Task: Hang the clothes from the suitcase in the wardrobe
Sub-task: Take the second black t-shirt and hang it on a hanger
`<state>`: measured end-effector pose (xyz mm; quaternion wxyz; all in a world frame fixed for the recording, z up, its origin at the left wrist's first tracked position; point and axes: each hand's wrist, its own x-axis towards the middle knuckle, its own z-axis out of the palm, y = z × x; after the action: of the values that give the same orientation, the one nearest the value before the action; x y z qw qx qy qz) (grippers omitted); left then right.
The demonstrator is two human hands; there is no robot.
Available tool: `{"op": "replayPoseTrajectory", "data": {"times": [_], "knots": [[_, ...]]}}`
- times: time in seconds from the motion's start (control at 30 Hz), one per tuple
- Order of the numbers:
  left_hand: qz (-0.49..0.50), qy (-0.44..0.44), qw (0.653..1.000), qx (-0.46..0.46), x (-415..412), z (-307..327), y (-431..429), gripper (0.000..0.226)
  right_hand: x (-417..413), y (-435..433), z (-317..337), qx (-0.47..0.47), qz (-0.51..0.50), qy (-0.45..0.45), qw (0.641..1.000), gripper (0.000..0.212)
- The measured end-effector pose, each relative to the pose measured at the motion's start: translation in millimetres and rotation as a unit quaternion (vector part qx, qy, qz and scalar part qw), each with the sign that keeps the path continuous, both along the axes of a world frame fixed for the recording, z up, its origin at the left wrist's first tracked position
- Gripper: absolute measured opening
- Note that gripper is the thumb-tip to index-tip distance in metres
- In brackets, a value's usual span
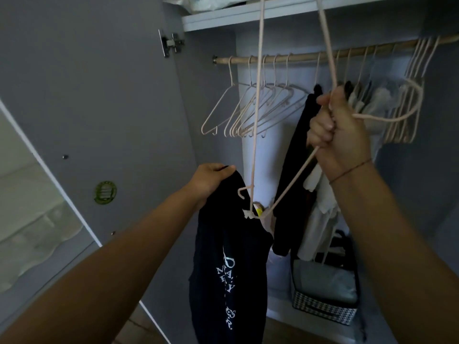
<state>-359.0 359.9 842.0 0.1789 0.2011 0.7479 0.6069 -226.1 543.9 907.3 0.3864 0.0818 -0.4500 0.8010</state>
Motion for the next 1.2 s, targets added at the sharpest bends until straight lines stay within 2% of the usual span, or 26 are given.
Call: {"op": "replayPoseTrajectory", "data": {"times": [0.3,0.43,0.53,0.6,0.7,0.9,1.03,1.2], "knots": [[-0.058,-0.008,0.997,0.039,-4.9,15.6,-8.8,0.023,-37.9,-7.7,-27.6,-0.058,0.071,-0.035,0.995,0.055],[-0.066,-0.032,0.991,0.114,-11.7,29.4,-12.5,0.019,-56.3,-1.7,-65.6,0.020,0.034,-0.121,0.992,0.064],[-0.029,-0.045,0.981,0.188,-22.4,43.0,-19.9,0.019,-52.9,4.7,-98.5,0.073,-0.016,-0.207,0.975,0.048],[-0.003,-0.036,0.980,0.195,-31.9,47.8,-28.3,0.023,-45.9,10.5,-111.2,0.100,-0.035,-0.247,0.963,0.040],[0.058,-0.013,0.982,0.181,-39.1,40.7,-33.2,0.024,-39.2,14.9,-112.3,0.175,-0.062,-0.288,0.940,0.039],[0.192,-0.012,0.963,0.191,-43.0,18.3,-33.4,0.021,-35.3,27.3,-101.8,0.283,-0.087,-0.320,0.900,0.039],[0.235,-0.063,0.937,0.251,-42.8,18.9,-28.1,0.017,-35.7,35.2,-100.5,0.305,-0.097,-0.336,0.886,0.039],[0.258,-0.062,0.927,0.264,-44.1,18.9,-21.2,0.022,-35.2,38.5,-94.0,0.343,-0.089,-0.370,0.859,0.038]]}}
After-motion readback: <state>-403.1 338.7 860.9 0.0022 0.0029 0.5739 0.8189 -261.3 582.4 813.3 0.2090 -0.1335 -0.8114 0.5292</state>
